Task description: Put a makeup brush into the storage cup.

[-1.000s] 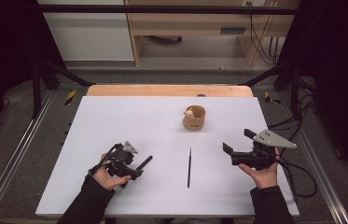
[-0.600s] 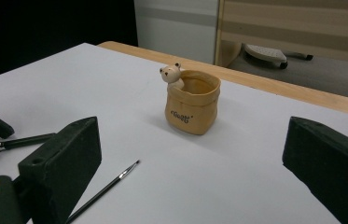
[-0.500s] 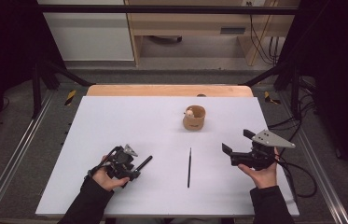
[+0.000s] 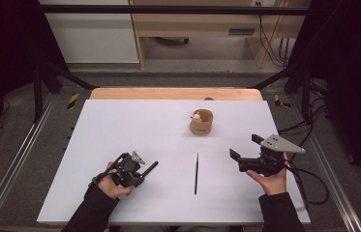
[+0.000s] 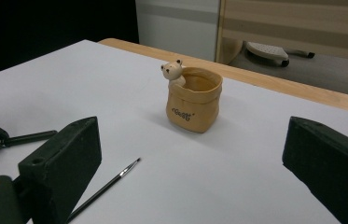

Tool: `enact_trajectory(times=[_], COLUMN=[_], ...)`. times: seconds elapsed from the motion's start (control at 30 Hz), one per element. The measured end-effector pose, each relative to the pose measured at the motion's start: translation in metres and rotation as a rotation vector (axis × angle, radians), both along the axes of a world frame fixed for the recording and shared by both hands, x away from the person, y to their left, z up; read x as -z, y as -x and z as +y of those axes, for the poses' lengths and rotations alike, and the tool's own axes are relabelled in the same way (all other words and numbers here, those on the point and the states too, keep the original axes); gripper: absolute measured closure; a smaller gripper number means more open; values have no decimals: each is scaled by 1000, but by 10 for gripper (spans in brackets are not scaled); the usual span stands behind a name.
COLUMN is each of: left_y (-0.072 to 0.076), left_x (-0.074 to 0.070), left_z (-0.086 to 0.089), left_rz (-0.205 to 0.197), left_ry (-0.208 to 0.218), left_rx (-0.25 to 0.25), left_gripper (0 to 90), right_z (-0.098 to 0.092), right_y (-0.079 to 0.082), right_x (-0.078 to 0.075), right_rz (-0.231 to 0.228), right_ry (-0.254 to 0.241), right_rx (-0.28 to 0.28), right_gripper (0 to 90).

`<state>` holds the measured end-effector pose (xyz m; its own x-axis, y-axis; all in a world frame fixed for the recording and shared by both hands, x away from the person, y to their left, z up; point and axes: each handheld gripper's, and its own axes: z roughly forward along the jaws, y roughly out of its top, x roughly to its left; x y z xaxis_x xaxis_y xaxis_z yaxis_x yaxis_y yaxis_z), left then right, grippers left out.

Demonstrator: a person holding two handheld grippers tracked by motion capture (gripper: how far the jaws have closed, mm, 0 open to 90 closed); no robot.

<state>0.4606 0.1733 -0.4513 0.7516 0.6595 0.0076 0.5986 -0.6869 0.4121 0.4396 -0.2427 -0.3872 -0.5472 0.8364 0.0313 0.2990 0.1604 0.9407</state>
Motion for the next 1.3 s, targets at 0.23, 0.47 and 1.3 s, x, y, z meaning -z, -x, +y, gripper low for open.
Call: enact_trajectory(times=[0.23,0.47,1.3], left_y=[0,-1,8], left_x=[0,-1,-21], left_z=[-1,-1,6], left_rz=[10,6,-62], left_ry=[-1,-4,72], left_rx=[8,24,76], left_gripper=[773,778,782], right_z=[0,0,1], right_y=[0,0,1], right_x=[0,0,0], right_rz=[2,2,3], right_ry=[-3,-3,1], right_rx=[-2,-3,-9], right_gripper=[50,50,49])
